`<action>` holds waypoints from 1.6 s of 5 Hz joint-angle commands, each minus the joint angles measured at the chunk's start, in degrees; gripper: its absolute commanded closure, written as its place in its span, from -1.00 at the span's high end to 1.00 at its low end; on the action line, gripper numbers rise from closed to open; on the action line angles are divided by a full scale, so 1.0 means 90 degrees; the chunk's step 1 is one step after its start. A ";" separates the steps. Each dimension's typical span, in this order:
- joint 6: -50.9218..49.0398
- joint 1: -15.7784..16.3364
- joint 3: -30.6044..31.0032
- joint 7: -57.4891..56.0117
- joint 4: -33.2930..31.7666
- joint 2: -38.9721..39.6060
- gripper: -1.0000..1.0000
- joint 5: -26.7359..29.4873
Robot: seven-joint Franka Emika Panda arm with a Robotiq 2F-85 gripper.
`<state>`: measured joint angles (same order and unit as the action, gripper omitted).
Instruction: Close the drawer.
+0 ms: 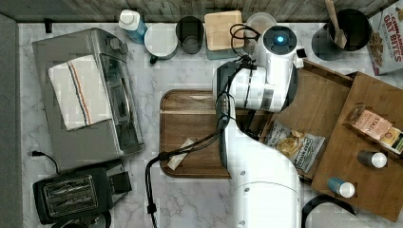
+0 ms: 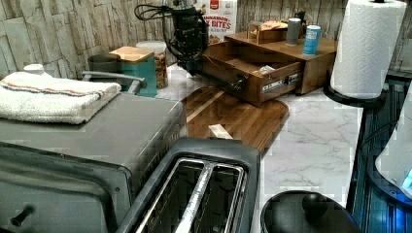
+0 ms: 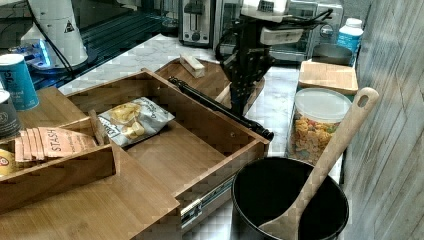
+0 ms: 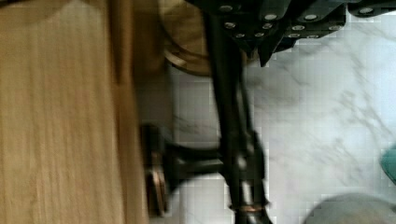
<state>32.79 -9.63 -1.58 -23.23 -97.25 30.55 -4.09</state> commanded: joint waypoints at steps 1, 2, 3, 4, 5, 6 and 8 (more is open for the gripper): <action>0.0533 -0.1208 -0.0573 -0.2073 -0.1394 -0.1081 -1.00 -0.0364; 0.0759 -0.1448 -0.0957 -0.2955 -0.1255 -0.0815 -1.00 -0.0336; 0.0607 -0.1766 -0.1163 -0.3442 -0.0899 -0.0504 -1.00 -0.0218; 0.0364 -0.2011 -0.1399 -0.3266 -0.0608 -0.0340 -1.00 -0.0117; -0.0060 -0.2269 -0.1619 -0.2982 -0.0243 -0.0040 -1.00 0.0015; 0.0095 -0.2082 -0.1993 -0.2366 -0.0505 -0.0133 -1.00 -0.0228; 0.0369 -0.1845 -0.2065 -0.2033 -0.1112 -0.0585 -1.00 -0.0282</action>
<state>37.66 -19.63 -10.24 -45.13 -102.90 27.56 -2.93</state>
